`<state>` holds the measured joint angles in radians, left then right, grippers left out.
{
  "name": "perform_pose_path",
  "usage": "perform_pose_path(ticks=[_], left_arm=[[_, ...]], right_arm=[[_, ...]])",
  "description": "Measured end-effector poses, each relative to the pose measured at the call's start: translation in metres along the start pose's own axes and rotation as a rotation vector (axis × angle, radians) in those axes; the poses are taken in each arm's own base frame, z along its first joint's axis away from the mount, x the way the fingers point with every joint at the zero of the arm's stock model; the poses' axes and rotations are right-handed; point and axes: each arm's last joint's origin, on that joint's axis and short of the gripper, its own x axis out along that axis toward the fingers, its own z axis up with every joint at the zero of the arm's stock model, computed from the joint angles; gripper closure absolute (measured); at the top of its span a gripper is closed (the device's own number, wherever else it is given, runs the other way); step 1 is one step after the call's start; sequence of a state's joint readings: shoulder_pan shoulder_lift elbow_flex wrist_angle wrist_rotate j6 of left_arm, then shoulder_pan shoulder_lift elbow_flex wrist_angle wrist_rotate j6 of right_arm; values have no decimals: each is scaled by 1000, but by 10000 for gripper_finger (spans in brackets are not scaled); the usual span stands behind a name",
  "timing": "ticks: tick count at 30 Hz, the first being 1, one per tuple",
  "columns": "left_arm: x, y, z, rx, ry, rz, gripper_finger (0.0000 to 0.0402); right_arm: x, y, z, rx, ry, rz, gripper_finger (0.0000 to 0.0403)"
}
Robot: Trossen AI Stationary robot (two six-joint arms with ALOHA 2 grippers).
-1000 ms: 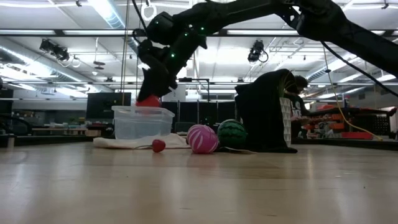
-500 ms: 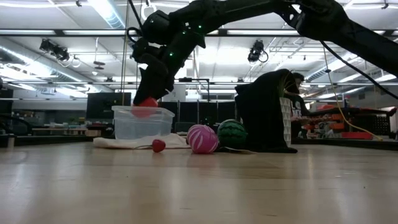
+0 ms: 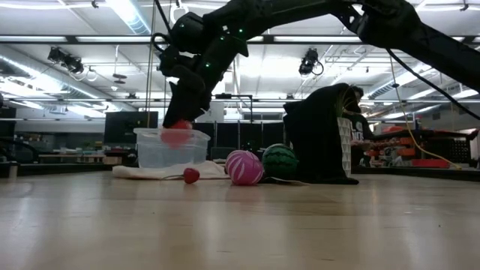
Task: Pick and placing Produce into tupperware
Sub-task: Put the red apple into the transparent bin, then put the green watermelon into the transparent bin
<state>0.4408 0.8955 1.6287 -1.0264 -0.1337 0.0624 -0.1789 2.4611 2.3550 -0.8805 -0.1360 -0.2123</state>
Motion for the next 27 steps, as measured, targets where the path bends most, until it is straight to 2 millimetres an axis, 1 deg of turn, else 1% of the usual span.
perform_pose_path(ticks=[6, 14, 17, 21, 26, 27], left_arm=[[0, 0, 0, 0, 0, 0, 216], [0, 0, 0, 0, 0, 0, 213], [0, 0, 0, 0, 0, 0, 216], [0, 0, 0, 0, 0, 0, 218], [0, 0, 0, 0, -1, 0, 213], [0, 0, 0, 0, -2, 0, 213]], right_arm=[[0, -1, -1, 5, 6, -5, 63], [0, -1, -1, 0, 10, -16, 69], [-4, -1, -1, -5, 23, -25, 70], [-19, -4, 2, 17, 5, -45, 71], [-47, -9, 8, 48, -28, -80, 72], [-56, -11, 9, 54, -39, -85, 74]])
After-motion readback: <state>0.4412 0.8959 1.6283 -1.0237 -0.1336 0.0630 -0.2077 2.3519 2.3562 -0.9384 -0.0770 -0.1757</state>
